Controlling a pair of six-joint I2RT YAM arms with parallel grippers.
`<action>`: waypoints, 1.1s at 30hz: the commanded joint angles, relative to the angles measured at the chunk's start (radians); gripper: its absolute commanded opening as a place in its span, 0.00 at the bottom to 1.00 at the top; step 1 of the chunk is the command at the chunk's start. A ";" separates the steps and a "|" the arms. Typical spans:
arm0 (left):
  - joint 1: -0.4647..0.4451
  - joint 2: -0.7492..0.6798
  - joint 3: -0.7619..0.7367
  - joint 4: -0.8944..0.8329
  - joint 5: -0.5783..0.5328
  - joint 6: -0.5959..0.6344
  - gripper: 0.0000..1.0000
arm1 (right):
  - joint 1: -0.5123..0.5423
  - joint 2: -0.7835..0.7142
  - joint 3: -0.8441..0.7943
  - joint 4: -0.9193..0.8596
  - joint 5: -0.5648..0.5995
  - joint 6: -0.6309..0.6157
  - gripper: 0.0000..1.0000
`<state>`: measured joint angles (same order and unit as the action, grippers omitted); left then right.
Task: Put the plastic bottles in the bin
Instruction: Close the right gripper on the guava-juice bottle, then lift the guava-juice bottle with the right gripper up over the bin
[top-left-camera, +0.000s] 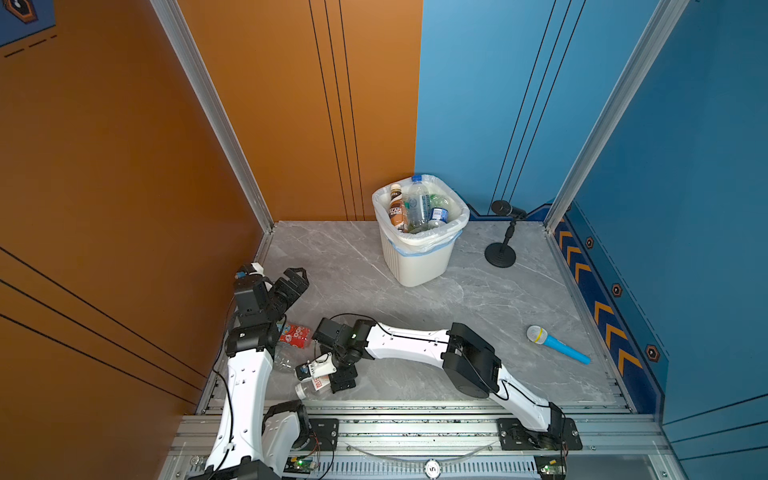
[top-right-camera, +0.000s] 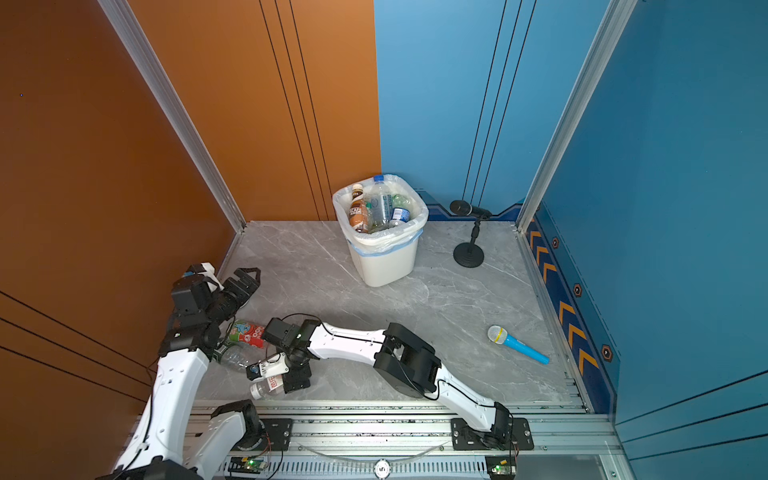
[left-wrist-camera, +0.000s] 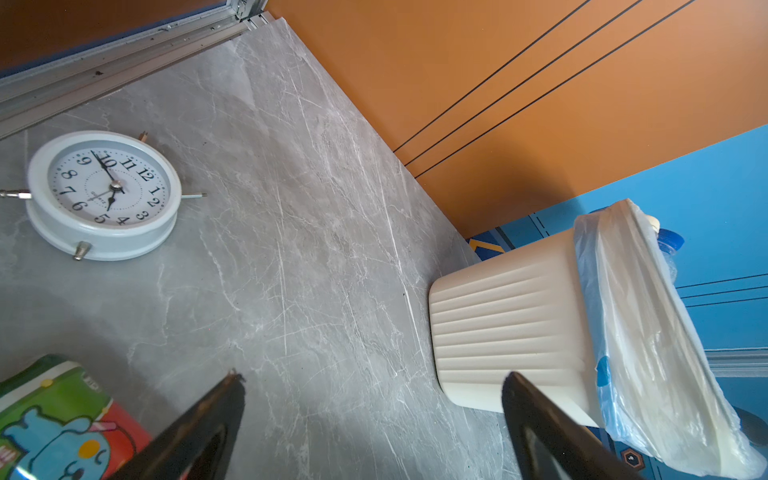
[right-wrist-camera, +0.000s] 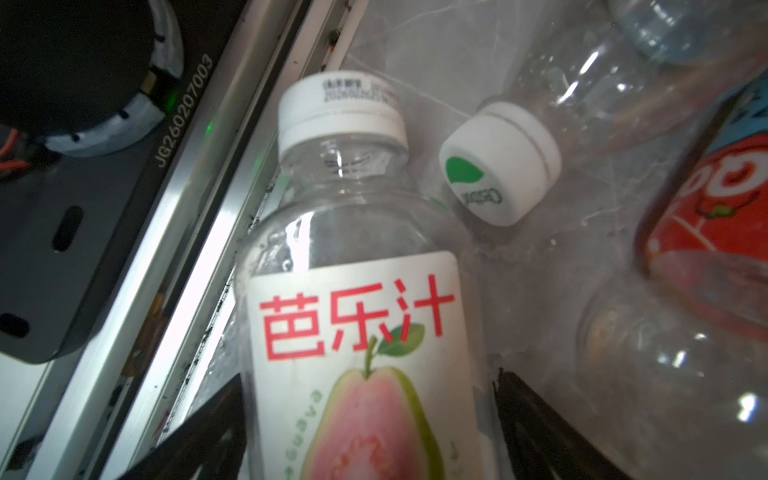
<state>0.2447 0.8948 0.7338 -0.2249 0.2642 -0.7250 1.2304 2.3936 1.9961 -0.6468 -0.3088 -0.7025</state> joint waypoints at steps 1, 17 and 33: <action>0.010 0.003 -0.016 0.052 0.026 -0.005 0.98 | -0.016 -0.002 0.016 -0.043 0.025 0.027 0.88; 0.014 0.008 -0.026 0.076 0.039 -0.026 0.98 | -0.057 -0.188 -0.276 0.071 0.087 0.155 0.59; -0.009 0.050 -0.037 0.115 0.048 -0.058 0.98 | -0.238 -0.764 -0.786 0.241 0.201 0.515 0.53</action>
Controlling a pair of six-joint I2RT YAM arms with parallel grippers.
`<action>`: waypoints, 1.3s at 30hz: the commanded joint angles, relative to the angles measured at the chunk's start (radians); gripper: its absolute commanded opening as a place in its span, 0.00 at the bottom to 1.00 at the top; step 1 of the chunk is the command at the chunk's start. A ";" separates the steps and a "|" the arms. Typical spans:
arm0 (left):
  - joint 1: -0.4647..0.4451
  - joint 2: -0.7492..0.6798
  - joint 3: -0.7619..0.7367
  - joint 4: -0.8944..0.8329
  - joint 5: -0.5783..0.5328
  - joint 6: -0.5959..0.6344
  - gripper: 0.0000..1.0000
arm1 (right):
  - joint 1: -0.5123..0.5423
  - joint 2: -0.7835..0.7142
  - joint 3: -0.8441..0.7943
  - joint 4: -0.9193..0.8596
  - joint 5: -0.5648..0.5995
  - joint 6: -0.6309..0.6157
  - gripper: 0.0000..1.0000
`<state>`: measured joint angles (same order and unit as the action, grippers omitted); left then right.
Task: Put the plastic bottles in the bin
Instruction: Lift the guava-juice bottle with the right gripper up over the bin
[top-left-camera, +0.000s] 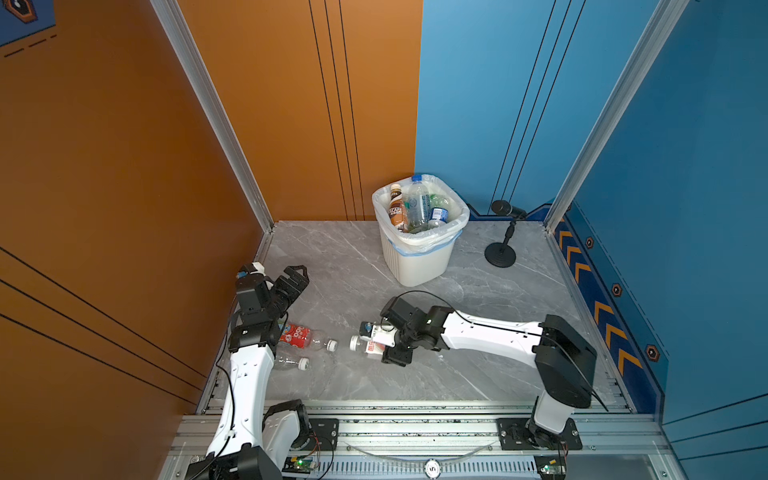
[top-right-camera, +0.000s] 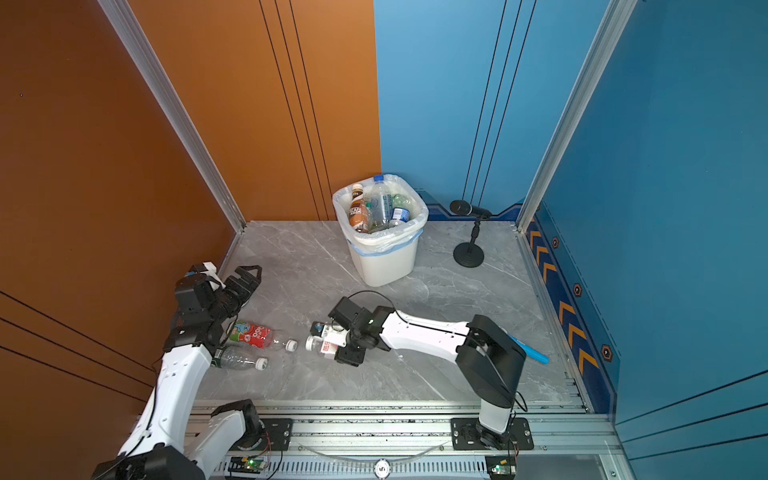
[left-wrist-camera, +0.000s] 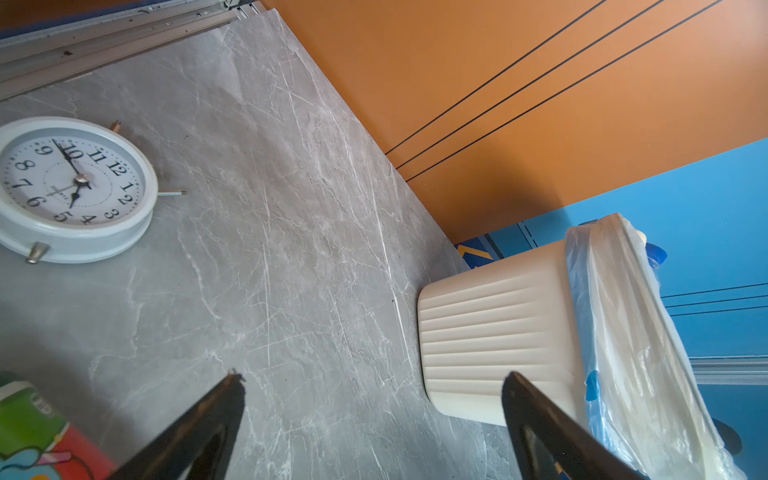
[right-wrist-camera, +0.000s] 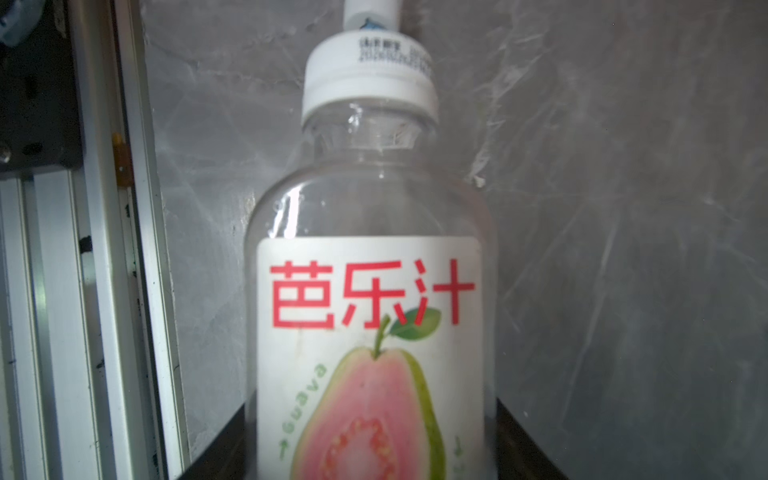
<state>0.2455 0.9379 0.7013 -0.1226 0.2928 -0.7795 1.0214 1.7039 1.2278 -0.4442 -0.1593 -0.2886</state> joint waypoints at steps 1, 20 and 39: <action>-0.014 0.011 -0.005 0.012 0.016 -0.003 0.98 | -0.045 -0.103 -0.017 0.033 0.065 0.116 0.53; -0.088 0.007 0.000 -0.104 -0.035 0.032 0.98 | -0.378 -0.190 0.328 0.350 0.390 0.425 0.56; -0.101 -0.016 0.000 -0.184 -0.053 0.041 0.98 | -0.510 0.127 0.629 0.328 0.322 0.388 0.73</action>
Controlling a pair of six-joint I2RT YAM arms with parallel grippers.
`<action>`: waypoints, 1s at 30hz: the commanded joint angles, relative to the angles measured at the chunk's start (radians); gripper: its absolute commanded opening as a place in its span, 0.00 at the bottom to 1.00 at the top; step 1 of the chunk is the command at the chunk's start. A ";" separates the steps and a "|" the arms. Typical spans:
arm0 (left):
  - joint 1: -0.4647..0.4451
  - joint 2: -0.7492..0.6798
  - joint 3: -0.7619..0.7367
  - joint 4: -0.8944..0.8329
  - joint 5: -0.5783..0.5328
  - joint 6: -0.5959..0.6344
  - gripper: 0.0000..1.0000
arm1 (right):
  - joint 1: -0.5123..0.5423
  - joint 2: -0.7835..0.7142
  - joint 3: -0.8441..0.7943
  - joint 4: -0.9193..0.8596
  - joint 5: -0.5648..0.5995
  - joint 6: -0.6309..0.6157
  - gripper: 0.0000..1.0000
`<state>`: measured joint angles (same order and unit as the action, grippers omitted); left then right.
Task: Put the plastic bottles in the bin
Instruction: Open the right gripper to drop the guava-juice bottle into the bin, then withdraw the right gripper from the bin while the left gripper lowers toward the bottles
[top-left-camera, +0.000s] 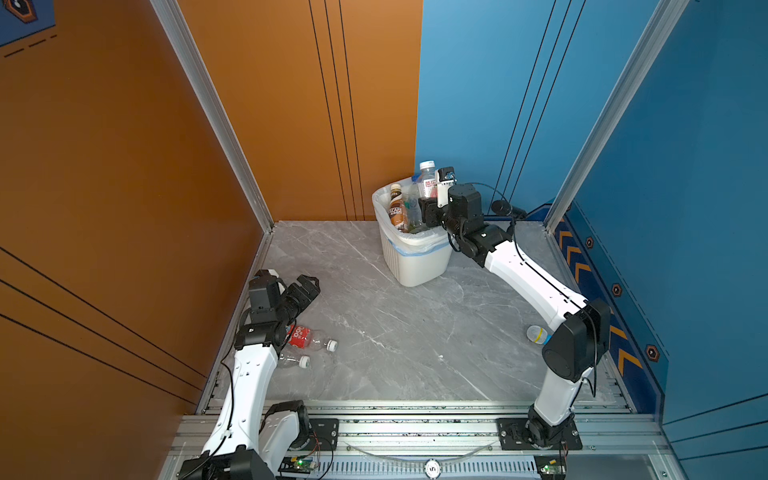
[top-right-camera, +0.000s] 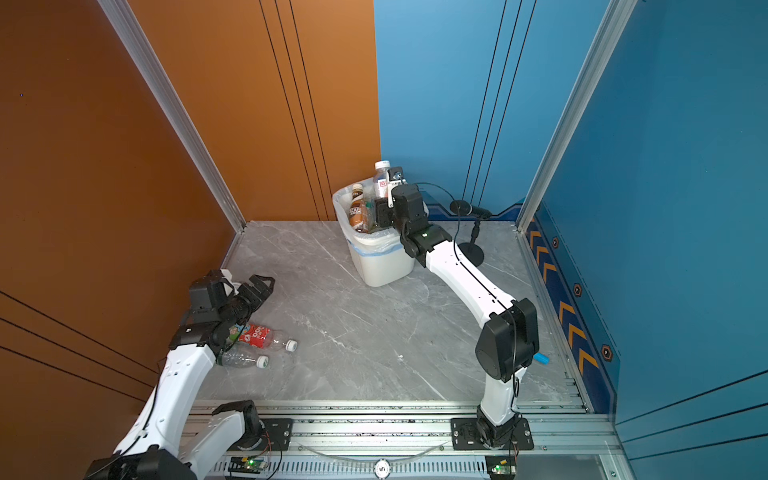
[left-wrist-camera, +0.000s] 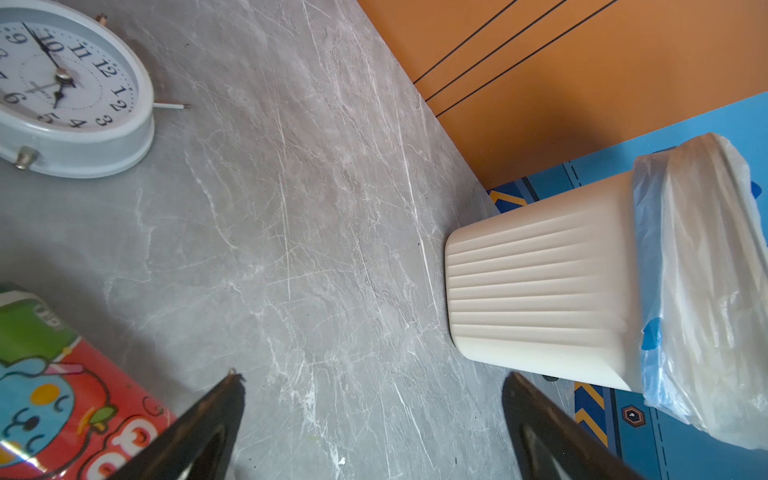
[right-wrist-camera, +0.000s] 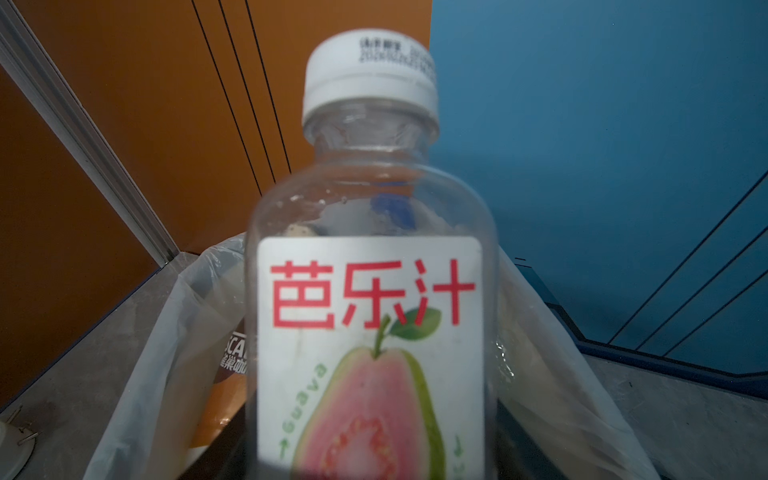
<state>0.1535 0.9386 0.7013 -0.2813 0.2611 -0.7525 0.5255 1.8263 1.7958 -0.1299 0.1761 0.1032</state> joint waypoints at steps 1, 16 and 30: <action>-0.009 -0.016 0.001 -0.029 -0.022 0.015 0.98 | -0.019 0.015 0.083 -0.011 -0.005 0.000 0.84; -0.012 -0.035 0.011 -0.147 -0.054 0.004 0.98 | -0.073 -0.450 -0.365 0.068 0.035 0.109 1.00; -0.055 -0.085 0.068 -0.444 -0.176 -0.115 0.95 | -0.146 -0.589 -0.721 0.003 -0.070 0.259 1.00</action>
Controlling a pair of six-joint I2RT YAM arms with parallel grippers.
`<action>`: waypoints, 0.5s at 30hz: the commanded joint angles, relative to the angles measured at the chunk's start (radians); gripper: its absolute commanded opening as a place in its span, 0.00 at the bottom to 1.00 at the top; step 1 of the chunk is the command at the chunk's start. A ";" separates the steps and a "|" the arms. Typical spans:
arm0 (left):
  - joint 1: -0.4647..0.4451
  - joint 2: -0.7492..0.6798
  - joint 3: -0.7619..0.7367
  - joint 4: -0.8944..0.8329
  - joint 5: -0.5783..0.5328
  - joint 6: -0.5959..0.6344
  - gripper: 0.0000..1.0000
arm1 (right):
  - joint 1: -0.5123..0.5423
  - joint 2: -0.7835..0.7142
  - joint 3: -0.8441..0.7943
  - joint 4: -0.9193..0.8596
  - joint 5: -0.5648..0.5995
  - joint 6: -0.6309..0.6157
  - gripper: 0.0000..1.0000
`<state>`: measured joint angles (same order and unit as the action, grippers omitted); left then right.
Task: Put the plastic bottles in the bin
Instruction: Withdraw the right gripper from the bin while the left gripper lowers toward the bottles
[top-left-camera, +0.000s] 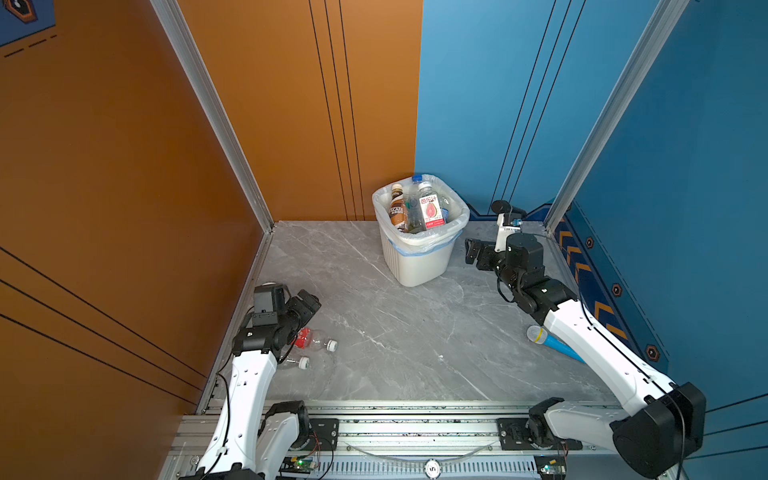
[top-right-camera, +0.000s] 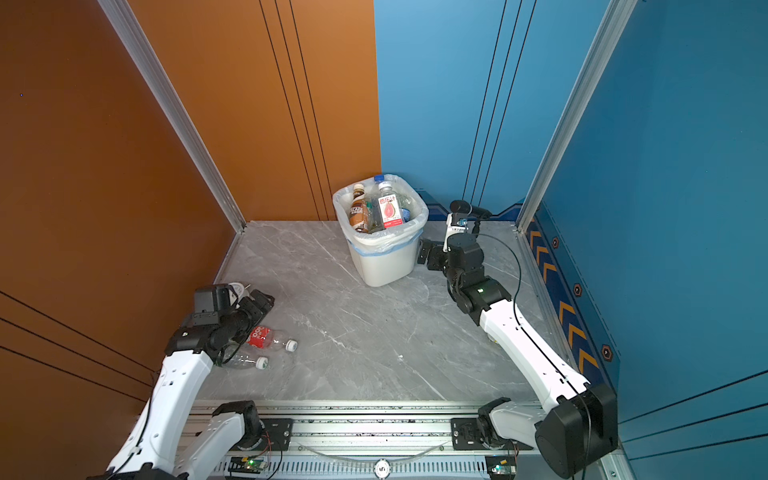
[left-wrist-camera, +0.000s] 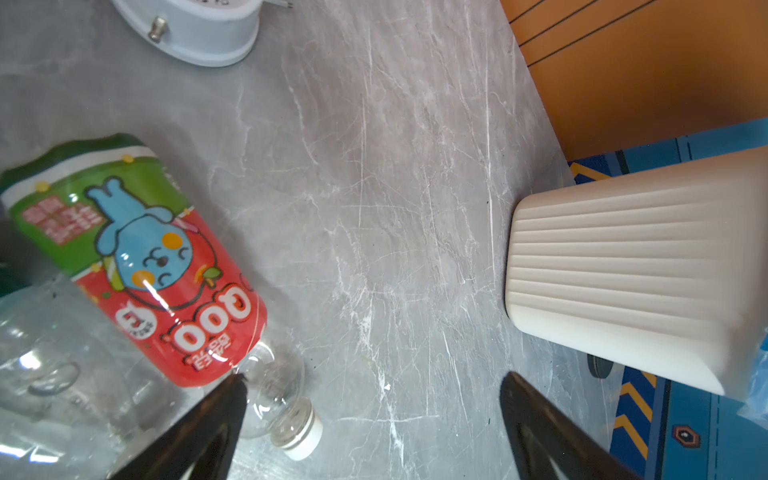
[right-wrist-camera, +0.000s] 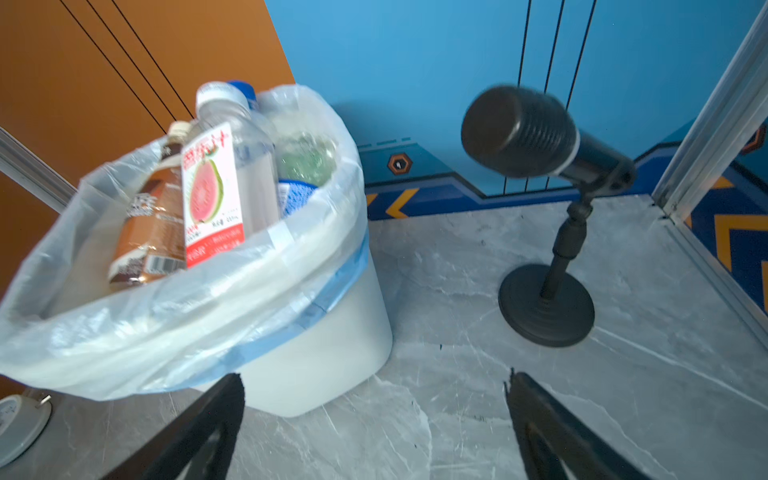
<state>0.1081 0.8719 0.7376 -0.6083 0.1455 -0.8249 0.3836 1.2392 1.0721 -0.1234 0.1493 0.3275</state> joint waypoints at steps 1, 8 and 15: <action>-0.011 -0.023 0.032 -0.133 -0.070 -0.050 0.96 | -0.005 0.003 0.002 -0.001 -0.048 0.035 1.00; -0.009 -0.053 0.022 -0.227 -0.146 -0.083 0.95 | -0.015 0.023 -0.001 0.006 -0.085 0.041 1.00; 0.010 -0.018 -0.028 -0.180 -0.140 -0.082 0.94 | -0.031 0.015 -0.026 0.014 -0.102 0.052 1.00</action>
<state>0.1070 0.8356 0.7338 -0.7856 0.0319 -0.8993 0.3622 1.2552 1.0634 -0.1204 0.0715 0.3626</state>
